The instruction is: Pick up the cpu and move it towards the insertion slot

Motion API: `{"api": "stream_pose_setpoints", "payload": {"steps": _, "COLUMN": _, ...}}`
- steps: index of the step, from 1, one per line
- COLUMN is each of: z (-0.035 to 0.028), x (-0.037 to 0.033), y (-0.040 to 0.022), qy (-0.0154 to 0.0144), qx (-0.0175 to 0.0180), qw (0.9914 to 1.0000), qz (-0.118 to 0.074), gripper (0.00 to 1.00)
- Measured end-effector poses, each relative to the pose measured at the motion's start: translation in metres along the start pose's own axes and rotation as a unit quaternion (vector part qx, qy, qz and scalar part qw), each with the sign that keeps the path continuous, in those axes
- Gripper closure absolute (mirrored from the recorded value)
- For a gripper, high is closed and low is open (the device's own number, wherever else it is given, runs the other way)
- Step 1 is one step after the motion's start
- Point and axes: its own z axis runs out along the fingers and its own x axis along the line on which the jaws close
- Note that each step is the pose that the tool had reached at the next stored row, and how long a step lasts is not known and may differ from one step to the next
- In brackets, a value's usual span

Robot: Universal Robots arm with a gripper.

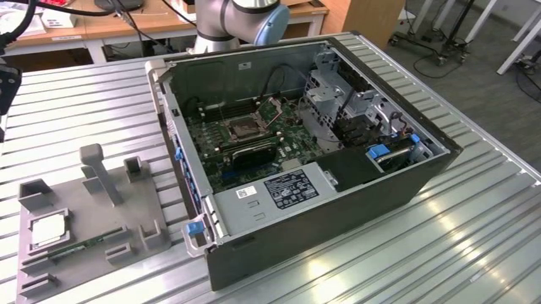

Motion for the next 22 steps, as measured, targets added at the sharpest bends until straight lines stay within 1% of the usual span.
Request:
{"api": "stream_pose_setpoints", "payload": {"steps": 14, "z": 0.0005, "x": 0.0002, "y": -0.0121, "qy": 0.0, "qx": 0.0, "qw": 1.0, "qz": 0.0, "gripper": 0.89}}
{"api": "stream_pose_setpoints", "payload": {"steps": 22, "z": 0.0009, "x": 0.0003, "y": -0.0131, "qy": 0.0001, "qx": 0.0001, "qw": 1.0, "qz": 0.0, "gripper": 0.89}}
